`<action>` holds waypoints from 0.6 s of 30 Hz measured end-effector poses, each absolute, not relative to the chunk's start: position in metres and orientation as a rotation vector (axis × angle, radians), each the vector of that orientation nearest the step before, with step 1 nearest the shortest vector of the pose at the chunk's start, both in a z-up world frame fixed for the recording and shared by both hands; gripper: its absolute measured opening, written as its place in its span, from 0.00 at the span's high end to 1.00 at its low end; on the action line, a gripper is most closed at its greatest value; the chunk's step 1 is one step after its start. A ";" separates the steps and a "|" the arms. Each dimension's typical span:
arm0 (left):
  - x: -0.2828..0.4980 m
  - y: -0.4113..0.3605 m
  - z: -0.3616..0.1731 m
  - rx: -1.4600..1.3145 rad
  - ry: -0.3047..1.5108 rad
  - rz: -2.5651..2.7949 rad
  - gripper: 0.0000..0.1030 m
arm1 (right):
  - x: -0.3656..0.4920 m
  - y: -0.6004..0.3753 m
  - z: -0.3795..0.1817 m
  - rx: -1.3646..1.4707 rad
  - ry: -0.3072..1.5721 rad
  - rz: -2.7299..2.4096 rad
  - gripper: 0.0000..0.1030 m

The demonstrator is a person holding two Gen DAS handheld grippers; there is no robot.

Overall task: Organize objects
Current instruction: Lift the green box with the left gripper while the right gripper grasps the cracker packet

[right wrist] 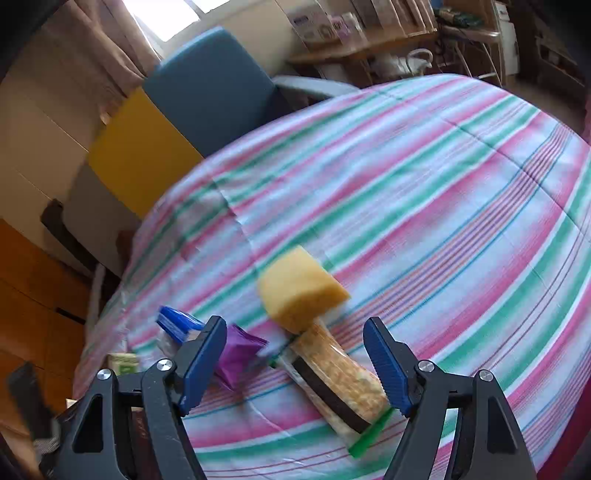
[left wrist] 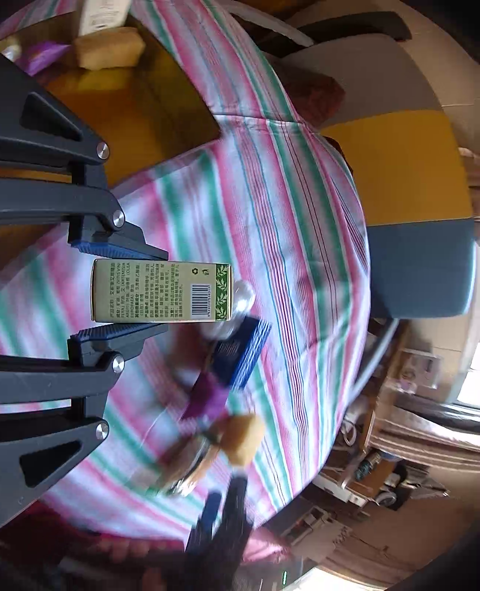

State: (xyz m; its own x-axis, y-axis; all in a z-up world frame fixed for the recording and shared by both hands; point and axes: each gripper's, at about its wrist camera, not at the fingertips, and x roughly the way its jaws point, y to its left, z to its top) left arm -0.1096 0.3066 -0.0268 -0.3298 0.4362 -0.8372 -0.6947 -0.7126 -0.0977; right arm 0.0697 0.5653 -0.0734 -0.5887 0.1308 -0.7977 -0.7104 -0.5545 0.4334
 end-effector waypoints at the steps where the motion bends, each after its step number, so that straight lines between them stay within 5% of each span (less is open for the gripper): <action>1: -0.104 0.303 -0.023 -1.184 0.354 2.072 0.72 | 0.068 0.566 -0.077 -1.027 1.052 2.147 0.24; 4: -0.081 0.290 -0.013 -1.151 0.352 2.059 0.72 | 0.060 0.565 -0.092 -1.137 1.021 2.088 0.17; 18: -0.038 0.189 -0.004 -1.170 0.158 2.102 0.71 | 0.042 0.556 -0.118 -1.337 0.852 2.008 0.15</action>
